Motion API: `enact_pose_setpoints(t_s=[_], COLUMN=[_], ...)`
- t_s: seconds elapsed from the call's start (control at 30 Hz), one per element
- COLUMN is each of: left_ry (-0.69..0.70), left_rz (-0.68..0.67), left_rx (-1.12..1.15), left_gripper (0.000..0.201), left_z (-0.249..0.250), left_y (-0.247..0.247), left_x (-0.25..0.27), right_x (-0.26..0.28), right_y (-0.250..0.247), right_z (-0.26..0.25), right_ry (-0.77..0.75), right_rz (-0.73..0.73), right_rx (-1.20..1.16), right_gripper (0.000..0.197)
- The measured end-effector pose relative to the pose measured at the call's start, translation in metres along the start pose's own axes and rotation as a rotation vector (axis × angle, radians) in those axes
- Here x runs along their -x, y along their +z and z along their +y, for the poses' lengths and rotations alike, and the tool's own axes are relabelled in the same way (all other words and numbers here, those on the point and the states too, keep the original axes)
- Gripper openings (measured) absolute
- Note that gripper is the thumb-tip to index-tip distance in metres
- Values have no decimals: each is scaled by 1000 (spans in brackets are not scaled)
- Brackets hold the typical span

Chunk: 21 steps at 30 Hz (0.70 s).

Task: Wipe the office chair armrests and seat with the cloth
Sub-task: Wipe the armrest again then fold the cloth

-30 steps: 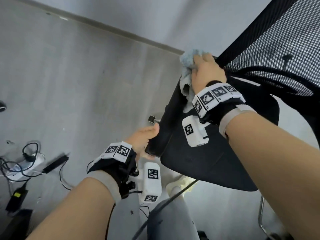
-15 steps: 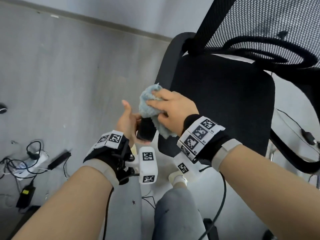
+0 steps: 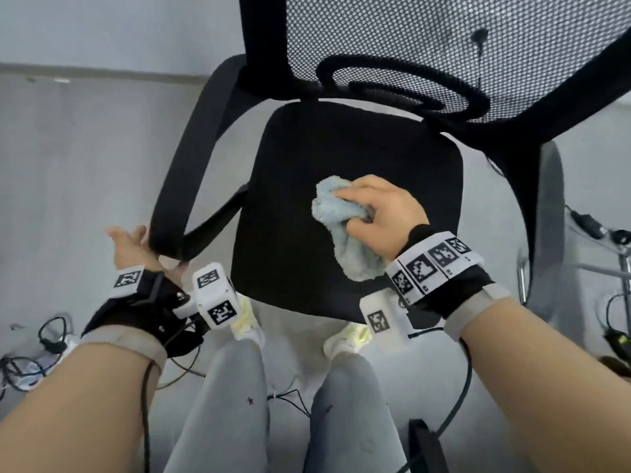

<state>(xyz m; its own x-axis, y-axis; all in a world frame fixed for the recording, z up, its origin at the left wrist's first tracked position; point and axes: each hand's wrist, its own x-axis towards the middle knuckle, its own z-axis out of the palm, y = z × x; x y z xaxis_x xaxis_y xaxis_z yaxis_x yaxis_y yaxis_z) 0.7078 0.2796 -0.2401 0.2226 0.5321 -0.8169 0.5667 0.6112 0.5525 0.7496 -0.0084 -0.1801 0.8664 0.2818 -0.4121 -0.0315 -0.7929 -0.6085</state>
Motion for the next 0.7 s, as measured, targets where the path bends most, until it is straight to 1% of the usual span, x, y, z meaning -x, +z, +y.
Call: enact_pose_setpoints(t_s=[0.03,0.07,0.1,0.13,0.2,0.23,0.27,0.33,0.43,0.5,0.57,0.63,0.7], left_ry=[0,-15,-40,-80,-199,-227,-216,-151,-101,-119,-152,-208,-288], left_rz=[54,88,99,81,-22,-84,-141,-256,-506,-655,-746,-768,-766], left_rx=[-56,-112,-160,-193,-153,-133,-154,-259,-417,-533,-678,-822,-939], left_gripper=[50,50,53,56,62,64,63,61,57,52,42,38,40], left_z=[-7,-16,-29,-44,-74,-91,-106,-135,-172,-192,-212,-232,-253], left_y=[4,11,19,30,58,73,89,119,157,178,194,205,210], left_x=[6,12,19,26,44,56,69,96,136,159,180,193,201], right_x=[5,10,16,23,40,49,58,71,80,77,68,52,33], right_y=[-11,-21,-32,-43,-66,-76,-86,-105,-132,-147,-158,-167,-172], right_z=[13,27,40,52,77,90,104,135,178,200,216,227,234], right_ry=[51,97,140,175,257,307,357,461,564,552,523,476,411], right_rz=[46,104,173,244,355,397,435,504,595,624,631,610,531], right_rx=[5,-2,-26,-61,-86,-75,-62,-58,-108,-142,-152,-161,-147], right_gripper=[38,38,37,36,34,33,32,33,45,41,37,37,42])
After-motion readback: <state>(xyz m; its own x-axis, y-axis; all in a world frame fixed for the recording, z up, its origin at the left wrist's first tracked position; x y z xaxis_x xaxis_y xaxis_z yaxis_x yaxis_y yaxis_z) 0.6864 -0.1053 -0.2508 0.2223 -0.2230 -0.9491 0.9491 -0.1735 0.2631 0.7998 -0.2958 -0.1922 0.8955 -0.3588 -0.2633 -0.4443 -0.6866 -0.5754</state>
